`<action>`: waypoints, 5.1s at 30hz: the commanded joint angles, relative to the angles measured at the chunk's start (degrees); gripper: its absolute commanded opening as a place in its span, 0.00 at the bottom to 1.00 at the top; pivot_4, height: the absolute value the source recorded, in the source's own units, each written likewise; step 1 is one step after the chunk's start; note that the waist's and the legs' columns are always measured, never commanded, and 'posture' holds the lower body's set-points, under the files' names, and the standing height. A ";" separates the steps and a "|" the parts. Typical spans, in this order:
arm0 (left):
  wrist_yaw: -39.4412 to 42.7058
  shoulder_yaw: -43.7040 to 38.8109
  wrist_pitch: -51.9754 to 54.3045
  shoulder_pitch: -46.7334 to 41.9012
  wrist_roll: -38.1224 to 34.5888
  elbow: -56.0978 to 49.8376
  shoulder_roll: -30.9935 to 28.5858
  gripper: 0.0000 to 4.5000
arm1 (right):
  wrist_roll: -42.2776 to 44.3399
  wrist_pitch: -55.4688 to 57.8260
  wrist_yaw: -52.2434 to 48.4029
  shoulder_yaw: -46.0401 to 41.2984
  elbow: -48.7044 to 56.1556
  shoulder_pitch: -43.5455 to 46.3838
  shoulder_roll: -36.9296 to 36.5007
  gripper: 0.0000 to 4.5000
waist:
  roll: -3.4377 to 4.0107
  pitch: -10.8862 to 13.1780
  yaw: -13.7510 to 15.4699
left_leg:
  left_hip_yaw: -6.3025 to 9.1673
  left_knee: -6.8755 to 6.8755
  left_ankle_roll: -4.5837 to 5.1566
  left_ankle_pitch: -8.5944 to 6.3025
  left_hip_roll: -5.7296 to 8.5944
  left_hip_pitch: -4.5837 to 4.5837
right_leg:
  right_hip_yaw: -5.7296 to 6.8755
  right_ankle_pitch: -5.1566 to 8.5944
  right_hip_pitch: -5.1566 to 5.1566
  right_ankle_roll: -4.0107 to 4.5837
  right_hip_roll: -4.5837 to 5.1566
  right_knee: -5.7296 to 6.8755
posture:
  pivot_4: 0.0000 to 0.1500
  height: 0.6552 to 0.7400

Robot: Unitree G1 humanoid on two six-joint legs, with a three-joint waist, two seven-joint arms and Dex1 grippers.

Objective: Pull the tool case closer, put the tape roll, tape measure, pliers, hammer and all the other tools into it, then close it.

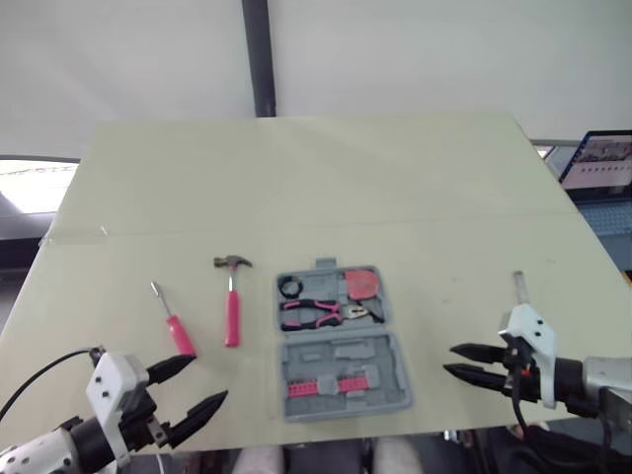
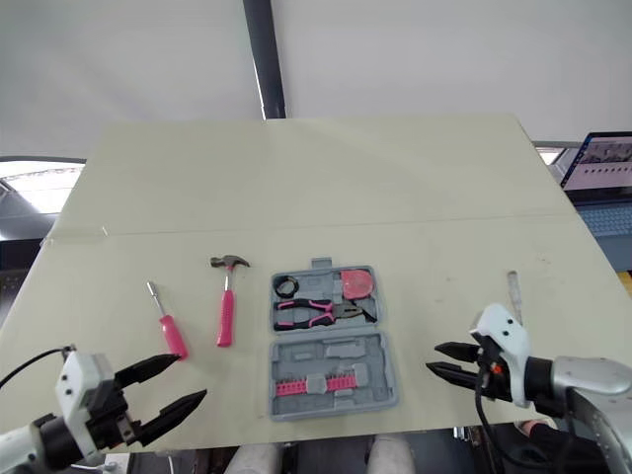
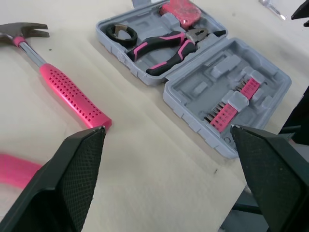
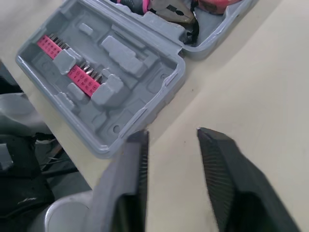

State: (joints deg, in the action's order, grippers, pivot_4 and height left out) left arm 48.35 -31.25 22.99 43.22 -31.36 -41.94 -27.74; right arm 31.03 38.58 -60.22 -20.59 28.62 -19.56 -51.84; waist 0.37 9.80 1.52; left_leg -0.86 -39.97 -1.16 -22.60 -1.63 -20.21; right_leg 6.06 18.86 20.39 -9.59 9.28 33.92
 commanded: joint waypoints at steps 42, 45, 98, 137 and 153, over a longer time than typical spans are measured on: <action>4.83 15.55 -20.45 -4.48 2.61 2.35 -3.28 1.00 | -5.66 -14.31 3.50 1.10 -5.49 -2.82 5.35 0.99 | 0.07 -0.08 0.07 | -0.07 -0.11 0.12 -0.10 0.00 0.03 | -0.06 0.00 0.00 0.03 0.01 0.07 | 1.00 0.95; 5.40 18.57 -18.91 -9.98 1.67 2.08 -5.21 1.00 | -5.89 -13.88 6.12 0.20 -5.97 -2.61 6.44 0.99 | 0.14 -0.14 -0.02 | -0.07 -0.13 0.11 -0.10 0.01 0.05 | -0.06 -0.01 -0.03 0.01 0.01 0.09 | 1.00 0.95; -6.18 25.65 -9.87 -21.11 2.76 -1.07 -6.40 1.00 | -14.99 0.88 34.21 1.80 -47.51 33.52 9.91 0.99 | 0.76 -0.50 -0.34 | -0.16 -0.11 0.05 -0.06 0.02 0.03 | -0.09 -0.04 0.07 -0.05 0.01 0.17 | 1.00 0.95; -3.60 9.21 -16.30 -1.01 0.86 2.29 -0.98 1.00 | -0.70 36.77 5.51 47.07 1.33 65.82 -2.93 0.00 | 0.55 -0.25 -0.28 | 0.00 -0.08 0.04 -0.07 0.00 -0.19 | 0.04 -0.05 0.21 -0.04 0.00 -0.05 | 1.00 0.95; 1.93 8.62 -21.31 4.44 2.01 5.52 0.10 1.00 | -1.82 49.06 13.42 64.91 1.39 77.87 10.72 0.00 | 0.55 -0.25 -0.96 | -0.03 -0.06 0.03 -0.08 -0.01 -0.21 | 0.02 -0.03 0.32 -0.02 0.00 0.07 | 1.00 0.95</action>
State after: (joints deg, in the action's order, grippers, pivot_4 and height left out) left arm 49.65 -21.77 2.77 46.10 -29.09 -35.69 -27.75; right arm 30.12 87.47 -47.90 43.57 29.71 57.26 -41.35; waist 0.92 9.55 0.57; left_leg -0.88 -40.03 -1.14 -22.67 -1.63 -20.42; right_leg 6.08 18.83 20.72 -9.61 9.29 33.99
